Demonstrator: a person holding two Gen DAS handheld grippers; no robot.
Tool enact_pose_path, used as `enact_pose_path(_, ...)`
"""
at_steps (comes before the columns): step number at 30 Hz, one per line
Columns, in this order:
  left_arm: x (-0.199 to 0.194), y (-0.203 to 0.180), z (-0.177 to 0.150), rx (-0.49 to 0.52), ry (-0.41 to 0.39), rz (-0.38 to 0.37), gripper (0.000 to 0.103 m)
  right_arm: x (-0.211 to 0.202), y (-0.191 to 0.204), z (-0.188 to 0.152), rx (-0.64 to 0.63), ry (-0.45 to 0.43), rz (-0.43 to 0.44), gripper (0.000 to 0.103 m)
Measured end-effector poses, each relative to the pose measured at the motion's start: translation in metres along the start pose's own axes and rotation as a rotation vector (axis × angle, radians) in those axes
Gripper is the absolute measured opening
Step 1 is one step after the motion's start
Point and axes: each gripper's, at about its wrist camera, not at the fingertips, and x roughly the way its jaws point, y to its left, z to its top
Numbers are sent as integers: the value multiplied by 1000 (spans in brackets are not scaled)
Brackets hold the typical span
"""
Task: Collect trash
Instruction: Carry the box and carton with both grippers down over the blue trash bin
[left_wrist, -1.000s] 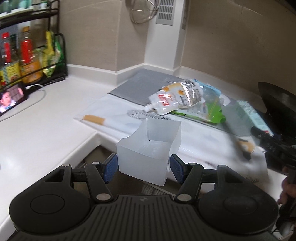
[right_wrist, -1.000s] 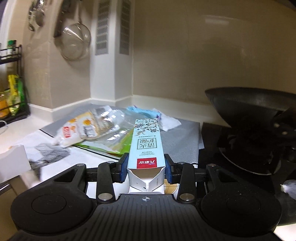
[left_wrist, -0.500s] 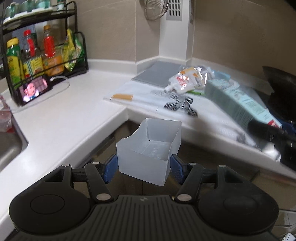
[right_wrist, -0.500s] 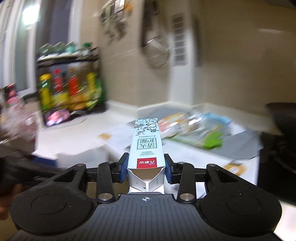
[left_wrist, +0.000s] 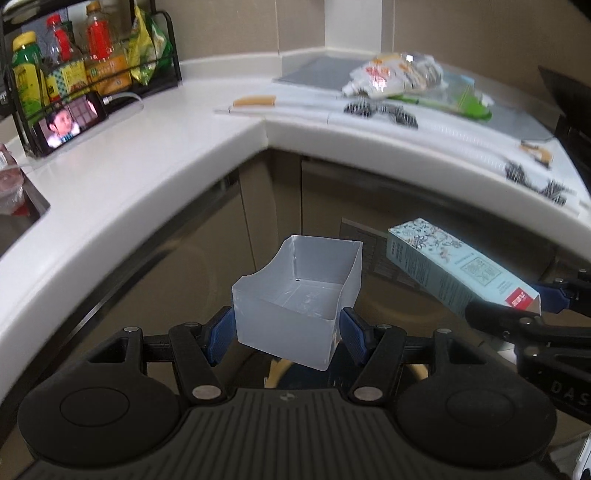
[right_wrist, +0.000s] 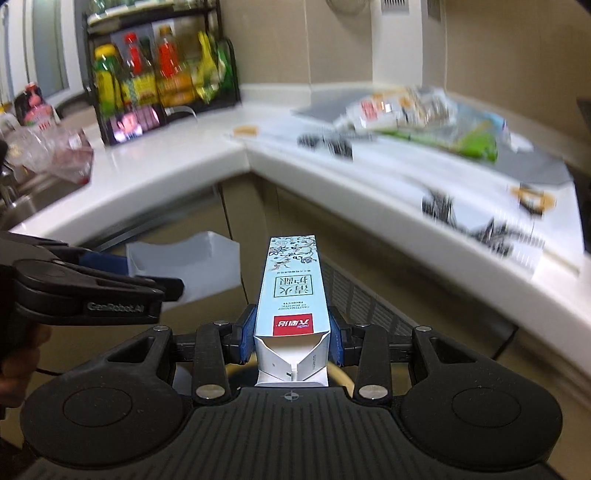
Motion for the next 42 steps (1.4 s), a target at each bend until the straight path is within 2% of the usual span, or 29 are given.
enact_pose_path(5,19,2,-10,-15,84,-26,67,23,2,-17,-15,71,-21,41)
enact_pose_path(10,33,0,-14,-6,109,-21,67,43,1,-32,-14,138,-31,41)
enact_pose_path(17,59,0,-22,-10,205,-47,67,59,-6,-46,19,217,-35,41)
enact_pose_path(21,67,0,-26,-9,240,-69,67,62,-5,-49,14,233,-28,41)
enact_pose_path(36,105,-12,-38,29,343,-76,67,88,-10,-54,28,307,-20,41)
enact_pose_path(42,104,-13,-39,27,332,-83,67,91,-13,-52,16,309,-28,41)
